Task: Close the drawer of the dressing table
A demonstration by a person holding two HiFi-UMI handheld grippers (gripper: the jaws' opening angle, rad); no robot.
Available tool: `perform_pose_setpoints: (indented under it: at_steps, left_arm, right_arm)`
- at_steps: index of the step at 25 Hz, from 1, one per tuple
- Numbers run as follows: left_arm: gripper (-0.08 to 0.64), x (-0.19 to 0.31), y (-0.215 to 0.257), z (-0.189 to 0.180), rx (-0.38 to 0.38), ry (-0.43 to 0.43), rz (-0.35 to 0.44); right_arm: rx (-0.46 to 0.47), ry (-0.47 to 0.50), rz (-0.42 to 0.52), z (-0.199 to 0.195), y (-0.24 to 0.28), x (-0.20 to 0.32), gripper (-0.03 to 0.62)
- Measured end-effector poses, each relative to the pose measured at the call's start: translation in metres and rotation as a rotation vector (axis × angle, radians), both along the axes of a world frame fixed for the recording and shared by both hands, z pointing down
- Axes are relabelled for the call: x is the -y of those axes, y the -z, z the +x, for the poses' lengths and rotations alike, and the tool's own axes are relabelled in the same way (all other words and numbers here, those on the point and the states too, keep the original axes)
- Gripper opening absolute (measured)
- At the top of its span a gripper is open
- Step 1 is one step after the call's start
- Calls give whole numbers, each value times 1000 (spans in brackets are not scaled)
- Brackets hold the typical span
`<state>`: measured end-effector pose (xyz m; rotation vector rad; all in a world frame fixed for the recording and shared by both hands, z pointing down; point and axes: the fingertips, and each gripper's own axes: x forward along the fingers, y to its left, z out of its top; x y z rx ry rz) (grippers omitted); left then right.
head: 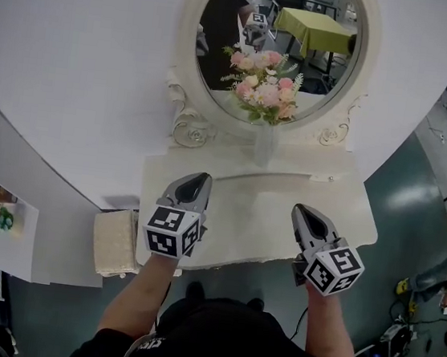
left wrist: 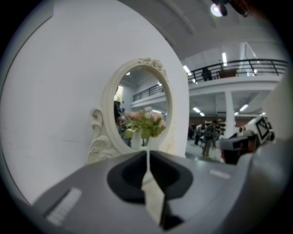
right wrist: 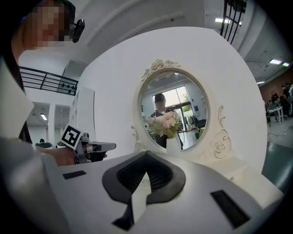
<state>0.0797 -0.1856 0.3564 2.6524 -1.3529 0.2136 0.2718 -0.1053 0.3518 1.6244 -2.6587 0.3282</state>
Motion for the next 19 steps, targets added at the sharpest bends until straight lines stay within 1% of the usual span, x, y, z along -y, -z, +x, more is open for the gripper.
perform_pose_setpoints:
  at_steps: [7, 19]
  left_arm:
    - [23, -5, -5, 0, 15, -5, -7]
    - [23, -9, -4, 7, 16, -18, -4]
  right_arm:
    - [-2, 3, 5, 0, 0, -2, -8]
    - [-8, 9, 14, 2, 6, -5, -9]
